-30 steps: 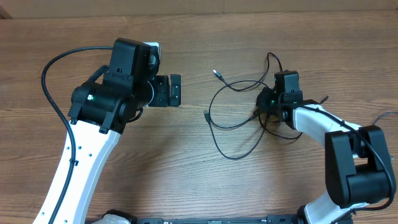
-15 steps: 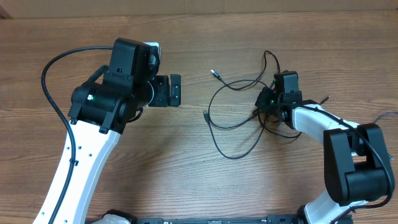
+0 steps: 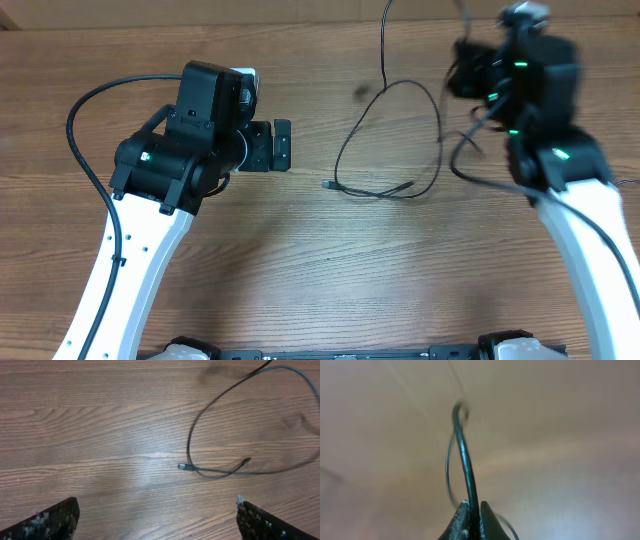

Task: Untangle cables
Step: 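Lift the grasped cable and carry it off to the right edge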

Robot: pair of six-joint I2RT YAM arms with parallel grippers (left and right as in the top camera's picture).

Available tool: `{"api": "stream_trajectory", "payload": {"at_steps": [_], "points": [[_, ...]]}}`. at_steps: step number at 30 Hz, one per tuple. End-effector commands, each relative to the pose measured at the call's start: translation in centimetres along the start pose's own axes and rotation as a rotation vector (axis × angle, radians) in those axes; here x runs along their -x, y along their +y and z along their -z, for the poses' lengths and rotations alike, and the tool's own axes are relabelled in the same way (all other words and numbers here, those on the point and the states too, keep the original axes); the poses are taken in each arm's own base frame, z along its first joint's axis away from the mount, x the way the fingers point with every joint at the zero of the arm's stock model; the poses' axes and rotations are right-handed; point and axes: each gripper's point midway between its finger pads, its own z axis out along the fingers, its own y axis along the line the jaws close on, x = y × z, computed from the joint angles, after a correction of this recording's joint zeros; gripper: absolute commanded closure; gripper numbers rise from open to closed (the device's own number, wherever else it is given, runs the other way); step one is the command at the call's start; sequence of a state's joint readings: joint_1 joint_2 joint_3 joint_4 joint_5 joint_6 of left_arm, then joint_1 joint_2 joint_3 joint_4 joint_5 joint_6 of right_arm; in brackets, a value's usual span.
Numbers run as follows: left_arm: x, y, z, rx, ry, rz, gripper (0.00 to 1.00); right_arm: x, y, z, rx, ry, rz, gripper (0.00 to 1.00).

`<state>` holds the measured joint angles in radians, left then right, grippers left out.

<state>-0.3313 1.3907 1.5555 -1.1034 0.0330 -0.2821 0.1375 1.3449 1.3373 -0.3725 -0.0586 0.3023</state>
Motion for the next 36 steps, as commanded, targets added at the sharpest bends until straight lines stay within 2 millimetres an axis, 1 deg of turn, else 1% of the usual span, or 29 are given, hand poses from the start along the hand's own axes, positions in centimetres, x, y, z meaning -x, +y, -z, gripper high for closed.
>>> {"api": "stream_trajectory", "payload": {"at_steps": [1,2,5,8,10,12,13,14,17,21,27,28,29,30,31,33,36], "points": [[0.2,-0.1,0.5,-0.01,-0.013,0.005,0.0,6.9,0.3,5.5,-0.077,-0.218,0.051,0.96],[0.2,-0.1,0.5,-0.01,-0.013,0.005,0.0,8.0,0.8,6.7,-0.07,-0.254,0.05,0.96],[0.2,-0.1,0.5,-0.01,-0.013,0.005,0.0,10.5,2.0,9.7,-0.037,-0.342,0.05,0.96],[0.2,-0.1,0.5,-0.01,-0.013,0.005,0.0,12.2,2.7,11.8,-0.021,-0.419,0.049,0.96],[0.2,-0.1,0.5,-0.01,-0.013,0.005,0.0,13.1,2.1,12.6,-0.059,-0.464,0.037,0.96],[0.2,-0.1,0.5,-0.01,-0.013,0.005,0.0,13.6,0.8,13.0,-0.134,-0.498,0.022,0.96],[0.2,-0.1,0.5,-0.01,-0.013,0.005,0.0,13.7,0.5,13.1,-0.157,-0.505,0.025,0.96],[0.2,-0.1,0.5,-0.01,-0.013,0.005,0.0,13.9,-0.5,13.1,-0.225,-0.512,0.065,0.96],[0.2,-0.1,0.5,-0.01,-0.013,0.005,0.0,13.9,-2.1,12.8,-0.335,-0.51,0.121,0.96],[0.2,-0.1,0.5,-0.01,-0.013,0.005,0.0,13.8,-5.6,12.0,-0.527,-0.51,0.111,0.96],[0.2,-0.1,0.5,-0.01,-0.013,0.005,0.0,12.8,-11.4,9.4,-0.689,-0.443,0.091,0.96],[0.2,-0.1,0.5,-0.01,-0.013,0.005,0.0,12.4,-14.0,8.8,-0.74,-0.431,0.045,0.96],[0.2,-0.1,0.5,-0.01,-0.013,0.005,0.0,12.2,-15.8,8.6,-0.774,-0.433,0.002,0.96],[0.2,-0.1,0.5,-0.01,-0.013,0.005,0.0,11.9,-18.4,8.6,-0.825,-0.439,-0.052,0.96],[0.2,-0.1,0.5,-0.01,-0.013,0.005,0.0,11.8,-19.3,8.7,-0.845,-0.438,-0.065,0.96],[0.2,-0.1,0.5,-0.01,-0.013,0.005,0.0,11.4,-22.1,8.9,-0.906,-0.426,-0.089,0.96],[0.2,-0.1,0.5,-0.01,-0.013,0.005,0.0,10.6,-25.6,9.5,-0.986,-0.396,-0.106,0.96]]}}
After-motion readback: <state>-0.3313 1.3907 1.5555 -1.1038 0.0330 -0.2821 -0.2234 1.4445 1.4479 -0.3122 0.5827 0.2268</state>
